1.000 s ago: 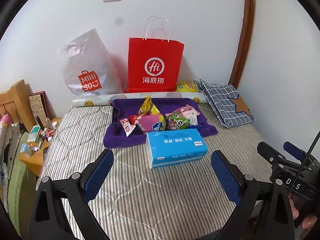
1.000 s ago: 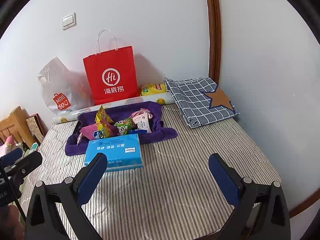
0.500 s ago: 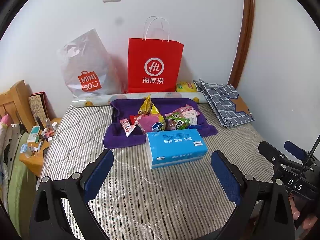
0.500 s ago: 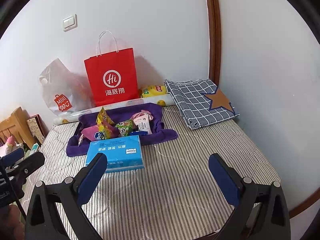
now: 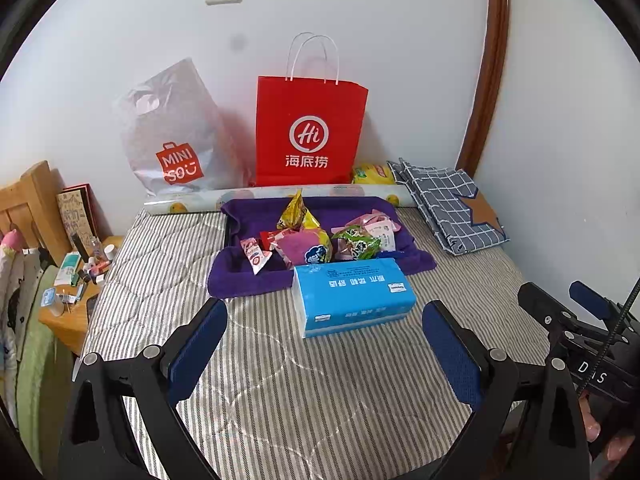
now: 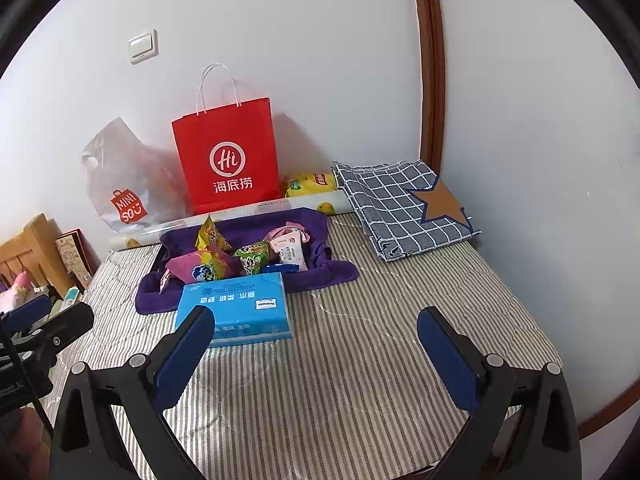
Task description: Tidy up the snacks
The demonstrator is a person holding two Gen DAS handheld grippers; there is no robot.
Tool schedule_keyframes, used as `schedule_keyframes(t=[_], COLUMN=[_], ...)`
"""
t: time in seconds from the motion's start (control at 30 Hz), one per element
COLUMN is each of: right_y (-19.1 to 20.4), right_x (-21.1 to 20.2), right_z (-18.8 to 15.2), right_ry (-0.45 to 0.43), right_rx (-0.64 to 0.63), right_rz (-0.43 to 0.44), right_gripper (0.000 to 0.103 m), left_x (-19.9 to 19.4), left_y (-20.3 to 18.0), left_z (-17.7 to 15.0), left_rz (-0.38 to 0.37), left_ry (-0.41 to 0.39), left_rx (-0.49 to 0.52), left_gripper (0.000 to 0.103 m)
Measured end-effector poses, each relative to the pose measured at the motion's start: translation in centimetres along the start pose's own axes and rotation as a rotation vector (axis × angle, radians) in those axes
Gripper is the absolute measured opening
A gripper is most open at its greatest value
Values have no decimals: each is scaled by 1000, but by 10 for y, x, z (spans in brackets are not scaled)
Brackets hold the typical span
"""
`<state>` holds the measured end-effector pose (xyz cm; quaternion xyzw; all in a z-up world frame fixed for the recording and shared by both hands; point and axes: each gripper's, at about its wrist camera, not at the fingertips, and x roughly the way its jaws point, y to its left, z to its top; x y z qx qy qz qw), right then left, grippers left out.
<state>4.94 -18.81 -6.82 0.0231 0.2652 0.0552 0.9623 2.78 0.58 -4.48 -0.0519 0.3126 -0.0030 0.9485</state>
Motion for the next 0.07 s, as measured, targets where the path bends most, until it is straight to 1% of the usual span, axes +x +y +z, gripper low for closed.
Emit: schedule_keyframes(t=[0.07], right_y=[0], right_x=[0], right_z=[0], right_ry=[-2], right_rx=[0], right_rz=[3], right_gripper=[102], left_x=[1], left_y=[1], left_z=[1], left_rz=[3], left_ry=[-3], left_rx=[3], left_gripper=[98])
